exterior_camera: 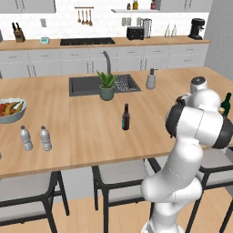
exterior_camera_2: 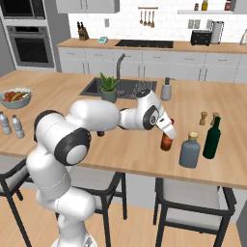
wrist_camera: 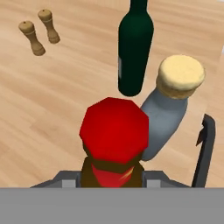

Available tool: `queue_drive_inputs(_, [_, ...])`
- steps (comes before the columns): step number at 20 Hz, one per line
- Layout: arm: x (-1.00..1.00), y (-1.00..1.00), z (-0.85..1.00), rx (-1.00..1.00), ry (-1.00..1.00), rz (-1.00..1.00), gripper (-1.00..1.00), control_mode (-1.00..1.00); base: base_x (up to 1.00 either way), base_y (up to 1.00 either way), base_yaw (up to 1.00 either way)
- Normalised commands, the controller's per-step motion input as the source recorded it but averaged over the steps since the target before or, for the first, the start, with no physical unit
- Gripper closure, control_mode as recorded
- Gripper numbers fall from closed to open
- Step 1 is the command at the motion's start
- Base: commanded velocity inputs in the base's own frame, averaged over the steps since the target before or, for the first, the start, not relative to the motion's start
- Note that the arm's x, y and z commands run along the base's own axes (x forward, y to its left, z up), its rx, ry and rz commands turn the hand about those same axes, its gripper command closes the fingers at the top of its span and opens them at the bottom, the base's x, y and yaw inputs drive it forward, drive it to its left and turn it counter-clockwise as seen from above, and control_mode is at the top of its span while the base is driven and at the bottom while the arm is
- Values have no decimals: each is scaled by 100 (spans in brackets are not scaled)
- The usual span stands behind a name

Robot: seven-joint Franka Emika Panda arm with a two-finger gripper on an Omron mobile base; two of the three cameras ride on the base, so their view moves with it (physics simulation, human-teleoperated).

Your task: Move the plastic bottles in the middle to the plastics group, and the glass bottles in the middle to the glass group.

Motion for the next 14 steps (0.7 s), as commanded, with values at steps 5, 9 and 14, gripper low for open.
queue_drive_inputs(5, [0, -14, 0, -1, 0, -13, 100, -100, 0, 0, 0])
queue_drive_inputs(9, [0, -4, -6, 0, 0, -10, 100, -100, 0, 0, 0])
queue_drive_inputs(14, [0, 0, -32, -2, 0, -7, 100, -100, 0, 0, 0])
